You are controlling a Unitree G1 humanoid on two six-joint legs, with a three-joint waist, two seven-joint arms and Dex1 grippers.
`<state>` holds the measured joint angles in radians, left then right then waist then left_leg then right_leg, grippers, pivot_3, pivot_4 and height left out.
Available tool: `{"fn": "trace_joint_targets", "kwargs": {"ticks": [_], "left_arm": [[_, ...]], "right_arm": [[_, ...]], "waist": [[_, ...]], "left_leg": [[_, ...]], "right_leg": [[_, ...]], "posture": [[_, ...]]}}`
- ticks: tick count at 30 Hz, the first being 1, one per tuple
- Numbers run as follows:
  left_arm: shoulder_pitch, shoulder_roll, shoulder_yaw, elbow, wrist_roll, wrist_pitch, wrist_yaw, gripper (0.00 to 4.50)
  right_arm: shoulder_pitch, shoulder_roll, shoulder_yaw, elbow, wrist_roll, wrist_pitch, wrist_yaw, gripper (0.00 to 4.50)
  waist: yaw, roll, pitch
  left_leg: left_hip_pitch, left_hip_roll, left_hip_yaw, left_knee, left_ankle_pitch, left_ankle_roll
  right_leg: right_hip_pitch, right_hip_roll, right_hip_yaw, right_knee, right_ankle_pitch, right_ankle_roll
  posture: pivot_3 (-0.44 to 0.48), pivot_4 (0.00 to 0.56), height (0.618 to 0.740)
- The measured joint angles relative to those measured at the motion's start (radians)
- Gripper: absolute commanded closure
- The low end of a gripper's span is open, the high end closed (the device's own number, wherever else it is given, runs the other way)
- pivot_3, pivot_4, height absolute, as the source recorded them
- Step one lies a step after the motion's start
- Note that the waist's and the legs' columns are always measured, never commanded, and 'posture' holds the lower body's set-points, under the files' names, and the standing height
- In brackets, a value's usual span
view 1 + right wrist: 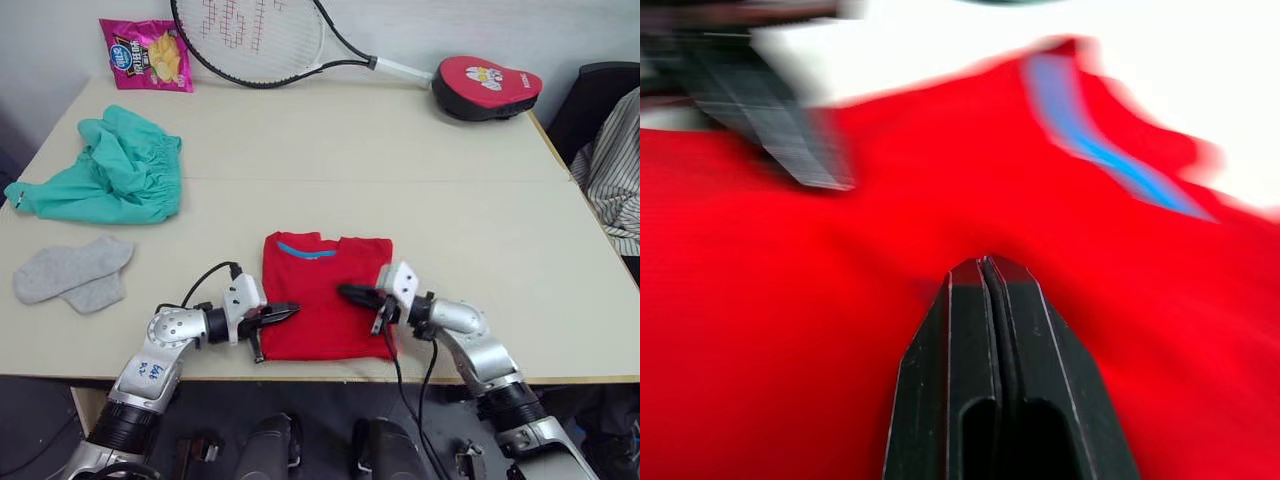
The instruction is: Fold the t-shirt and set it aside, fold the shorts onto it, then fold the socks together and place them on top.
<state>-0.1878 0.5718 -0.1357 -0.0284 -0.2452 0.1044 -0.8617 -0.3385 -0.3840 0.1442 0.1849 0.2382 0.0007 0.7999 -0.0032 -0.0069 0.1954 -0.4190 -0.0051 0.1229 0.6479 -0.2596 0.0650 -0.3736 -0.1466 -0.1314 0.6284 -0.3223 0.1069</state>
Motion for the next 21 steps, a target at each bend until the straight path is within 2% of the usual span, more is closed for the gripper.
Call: {"fn": "trace_joint_targets", "kwargs": {"ticks": [5,8,11,13,16,21], "left_arm": [[0.011,-0.013,0.017,0.022,0.004,-0.027,0.008,4.50],[0.017,-0.043,0.063,0.051,-0.040,-0.033,0.005,4.50],[0.006,-0.075,0.132,0.082,-0.131,-0.006,-0.018,4.50],[-0.038,-0.072,0.146,0.094,-0.144,-0.009,-0.043,4.50],[-0.142,-0.062,0.146,0.185,-0.101,-0.066,-0.058,4.50],[-0.264,-0.100,0.121,0.429,0.005,-0.210,-0.045,4.50]], "right_arm": [[0.007,-0.007,-0.102,0.056,0.003,0.031,-0.076,4.46],[0.005,0.003,-0.130,0.059,0.026,0.039,-0.074,4.46],[0.003,0.040,-0.148,-0.013,0.134,0.062,0.000,4.46],[-0.032,0.043,-0.118,-0.088,0.172,0.090,0.063,4.46],[-0.122,0.071,-0.029,-0.114,0.138,0.093,0.103,4.46],[-0.178,0.132,0.072,0.100,-0.008,-0.007,0.090,4.46]], "waist": [[-0.002,0.002,-0.003],[-0.002,0.002,-0.003],[-0.005,0.004,-0.002],[-0.006,0.004,-0.002],[-0.008,0.004,-0.002],[-0.001,0.003,-0.002]], "left_leg": [[0.015,0.001,0.000,-0.004,-0.003,-0.002],[0.015,0.001,0.000,-0.005,-0.003,-0.002],[0.010,0.001,0.001,-0.005,-0.003,-0.002],[0.008,0.001,0.001,-0.004,-0.002,-0.002],[0.008,0.001,0.001,-0.004,-0.001,-0.002],[0.004,0.000,0.002,-0.003,0.000,0.004]], "right_leg": [[0.013,0.000,0.001,-0.003,-0.001,-0.001],[0.012,0.000,0.002,-0.003,-0.001,-0.002],[0.007,0.000,0.002,-0.001,-0.001,-0.002],[0.005,0.000,0.001,0.000,-0.001,-0.002],[0.005,0.001,0.000,0.000,-0.001,-0.002],[0.004,0.001,-0.002,0.001,-0.001,-0.002]], "posture": [[0.000,0.150,0.740],[0.000,0.150,0.740],[0.000,0.150,0.740],[0.000,0.150,0.740],[0.000,0.150,0.740],[0.000,0.150,0.740]]}}
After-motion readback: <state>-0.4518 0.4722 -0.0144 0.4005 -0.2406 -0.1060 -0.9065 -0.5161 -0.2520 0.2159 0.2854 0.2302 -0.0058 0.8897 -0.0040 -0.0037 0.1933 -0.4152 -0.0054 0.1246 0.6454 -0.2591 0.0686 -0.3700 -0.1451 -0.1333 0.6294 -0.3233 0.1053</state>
